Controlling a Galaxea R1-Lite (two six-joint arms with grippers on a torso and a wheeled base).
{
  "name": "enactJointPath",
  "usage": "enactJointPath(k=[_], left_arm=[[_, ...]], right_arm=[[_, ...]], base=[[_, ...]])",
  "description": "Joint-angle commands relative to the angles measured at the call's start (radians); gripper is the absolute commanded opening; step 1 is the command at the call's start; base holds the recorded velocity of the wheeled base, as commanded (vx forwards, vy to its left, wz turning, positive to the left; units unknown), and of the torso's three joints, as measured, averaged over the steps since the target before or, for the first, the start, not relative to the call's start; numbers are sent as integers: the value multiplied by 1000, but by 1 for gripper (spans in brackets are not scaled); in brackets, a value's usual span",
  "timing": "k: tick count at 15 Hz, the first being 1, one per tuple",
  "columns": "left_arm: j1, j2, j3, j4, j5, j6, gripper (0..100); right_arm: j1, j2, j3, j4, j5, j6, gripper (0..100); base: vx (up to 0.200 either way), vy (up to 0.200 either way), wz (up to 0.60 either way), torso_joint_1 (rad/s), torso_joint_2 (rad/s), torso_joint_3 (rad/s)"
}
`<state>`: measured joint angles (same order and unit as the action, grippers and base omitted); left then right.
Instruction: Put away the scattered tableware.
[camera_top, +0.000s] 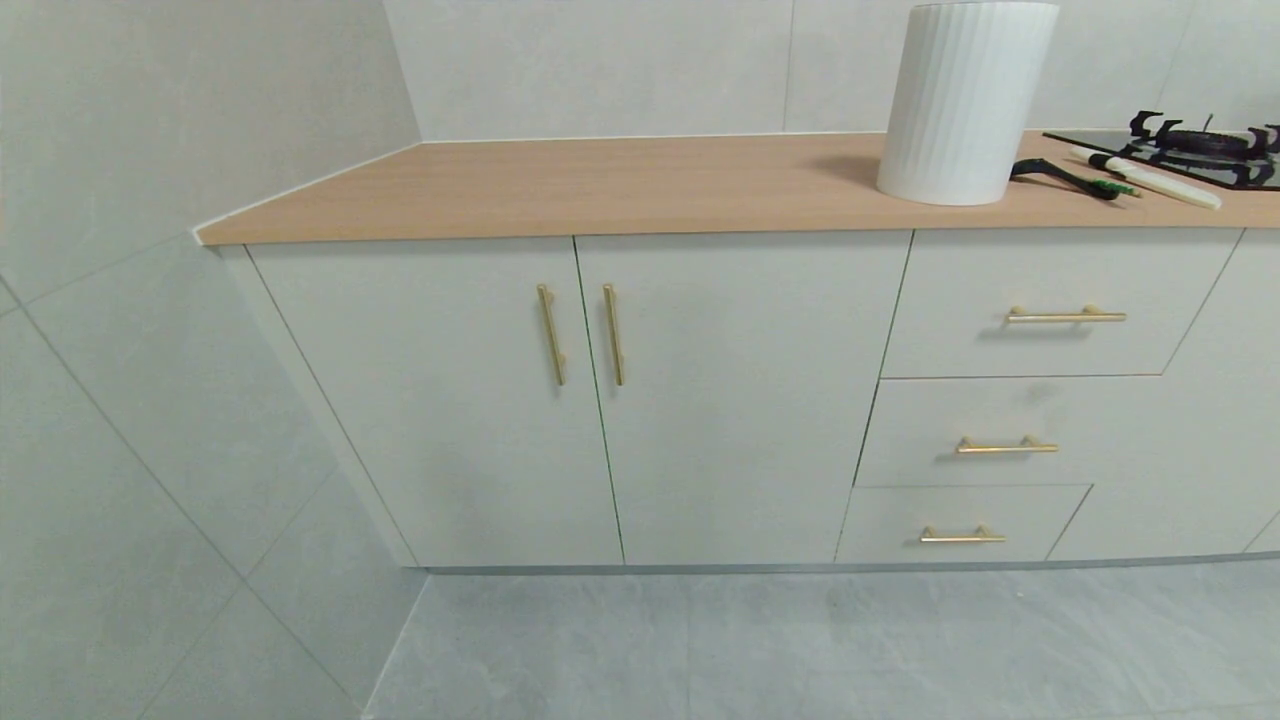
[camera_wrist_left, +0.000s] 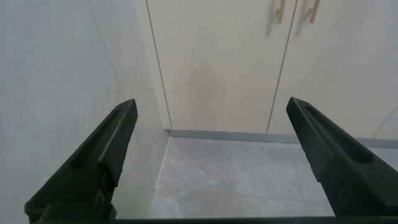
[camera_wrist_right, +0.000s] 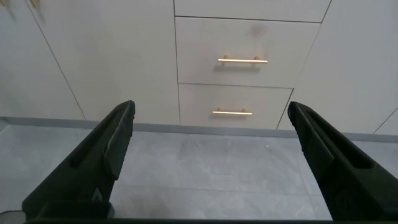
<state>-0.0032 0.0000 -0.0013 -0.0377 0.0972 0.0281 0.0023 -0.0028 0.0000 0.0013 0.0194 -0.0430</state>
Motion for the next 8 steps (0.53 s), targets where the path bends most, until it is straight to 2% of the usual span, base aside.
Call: enactJointPath(k=[1,2,8], left_arm=[[0,2,1,1,-10,-7,100],[0,3,1,38,-77,-28,100],[0,2,1,35,-83,-30,100]], right_arm=[[1,3,0,3,1,0,100],[1,3,0,3,1,2,100],[1,3,0,3,1,3,100]], base=[[0,0,0,0,0,0],[0,0,0,0,0,0],[0,0,0,0,0,0]])
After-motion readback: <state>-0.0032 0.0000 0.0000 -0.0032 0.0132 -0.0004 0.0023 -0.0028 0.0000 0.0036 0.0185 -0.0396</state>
